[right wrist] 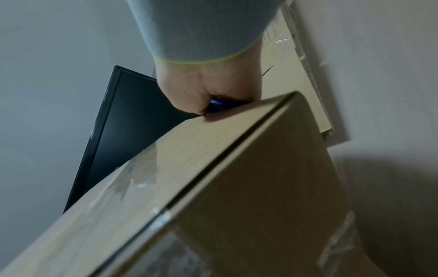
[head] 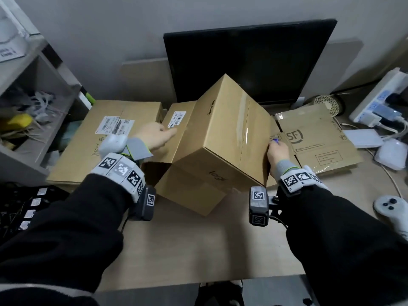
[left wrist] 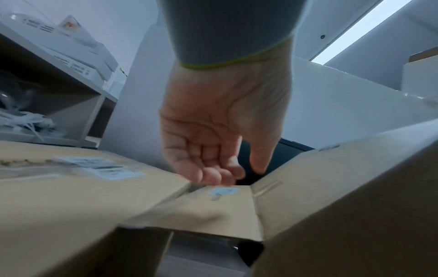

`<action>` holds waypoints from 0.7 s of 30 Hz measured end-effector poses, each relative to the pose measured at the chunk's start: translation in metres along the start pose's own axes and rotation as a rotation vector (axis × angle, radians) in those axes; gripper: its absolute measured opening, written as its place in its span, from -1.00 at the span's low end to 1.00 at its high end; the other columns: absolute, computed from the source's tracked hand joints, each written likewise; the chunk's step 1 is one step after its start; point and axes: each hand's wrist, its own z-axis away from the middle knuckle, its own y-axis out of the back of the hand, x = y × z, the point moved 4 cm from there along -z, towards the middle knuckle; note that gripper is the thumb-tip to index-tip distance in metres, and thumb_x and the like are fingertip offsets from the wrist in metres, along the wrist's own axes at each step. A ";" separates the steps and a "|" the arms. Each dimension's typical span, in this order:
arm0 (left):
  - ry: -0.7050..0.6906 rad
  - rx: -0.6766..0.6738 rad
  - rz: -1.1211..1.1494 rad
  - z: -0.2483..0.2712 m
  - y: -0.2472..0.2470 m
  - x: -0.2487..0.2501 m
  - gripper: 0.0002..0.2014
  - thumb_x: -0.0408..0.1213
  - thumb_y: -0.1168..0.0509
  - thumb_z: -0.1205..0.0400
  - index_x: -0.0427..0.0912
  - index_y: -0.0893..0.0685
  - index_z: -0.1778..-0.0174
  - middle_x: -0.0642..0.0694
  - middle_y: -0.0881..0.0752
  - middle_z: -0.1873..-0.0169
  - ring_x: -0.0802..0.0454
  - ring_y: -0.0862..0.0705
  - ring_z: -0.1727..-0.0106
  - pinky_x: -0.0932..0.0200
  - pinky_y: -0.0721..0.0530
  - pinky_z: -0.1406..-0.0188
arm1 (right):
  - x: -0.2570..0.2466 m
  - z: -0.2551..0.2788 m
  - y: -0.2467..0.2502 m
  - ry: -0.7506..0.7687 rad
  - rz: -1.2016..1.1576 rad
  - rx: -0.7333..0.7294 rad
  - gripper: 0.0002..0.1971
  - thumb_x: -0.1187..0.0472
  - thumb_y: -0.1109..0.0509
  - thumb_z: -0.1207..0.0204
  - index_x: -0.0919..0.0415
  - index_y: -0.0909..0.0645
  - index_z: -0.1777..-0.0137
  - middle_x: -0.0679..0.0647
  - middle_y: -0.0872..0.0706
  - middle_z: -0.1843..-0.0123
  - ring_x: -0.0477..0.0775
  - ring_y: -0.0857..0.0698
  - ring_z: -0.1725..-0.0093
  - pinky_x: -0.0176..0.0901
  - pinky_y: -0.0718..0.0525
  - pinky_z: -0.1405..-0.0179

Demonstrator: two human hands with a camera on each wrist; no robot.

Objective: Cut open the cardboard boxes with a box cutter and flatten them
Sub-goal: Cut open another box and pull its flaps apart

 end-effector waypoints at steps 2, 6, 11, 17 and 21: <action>-0.124 0.020 0.124 -0.006 -0.004 0.022 -0.48 0.23 -0.11 -0.65 -0.23 -0.63 0.01 -0.12 -0.67 0.10 -0.11 -0.62 0.01 0.06 -0.51 -0.02 | -0.006 0.002 0.000 0.016 0.015 -0.004 -0.82 0.18 -0.10 -0.61 0.20 -0.52 0.00 0.20 -0.62 0.04 0.21 -0.58 0.02 0.06 -0.57 -0.14; -0.196 -0.138 0.628 -0.006 -0.027 0.052 -0.03 0.56 -0.15 -0.33 -0.18 -0.48 -0.43 -0.02 -0.56 -0.29 0.05 -0.52 -0.32 -0.04 -0.26 -0.57 | -0.028 0.005 0.003 0.130 0.148 -0.009 -0.76 0.16 -0.04 -0.68 0.18 -0.49 -0.18 0.18 -0.53 0.00 0.16 -0.48 0.01 -0.09 -0.40 -0.01; -0.138 -0.250 0.530 -0.009 -0.038 0.053 0.07 0.48 -0.39 -0.19 -0.17 -0.36 -0.48 -0.08 -0.66 -0.21 0.01 -0.70 -0.08 0.08 -0.68 0.15 | -0.059 0.008 0.033 0.267 0.273 0.054 -0.71 0.14 -0.05 -0.68 0.28 -0.53 -0.16 0.18 -0.53 -0.01 0.16 -0.47 0.01 -0.08 -0.39 -0.02; -0.021 -0.352 0.418 0.000 -0.061 0.029 -0.02 0.35 -0.51 -0.17 -0.15 -0.41 -0.40 -0.18 -0.68 -0.14 -0.15 -0.76 0.01 0.02 -0.79 0.30 | -0.054 0.031 0.024 0.356 0.447 -0.079 -0.67 0.12 -0.10 -0.70 0.26 -0.56 -0.30 0.23 -0.67 -0.19 0.25 -0.59 -0.23 -0.08 -0.48 -0.13; 0.067 -0.351 0.496 0.001 -0.065 0.009 0.10 0.37 -0.47 0.00 -0.10 -0.42 -0.45 -0.15 -0.68 -0.20 -0.12 -0.74 -0.05 0.01 -0.75 0.24 | -0.037 0.041 0.010 0.366 0.442 -0.136 -0.68 0.13 -0.13 -0.69 0.26 -0.56 -0.29 0.24 -0.69 -0.19 0.27 -0.62 -0.20 -0.02 -0.52 -0.17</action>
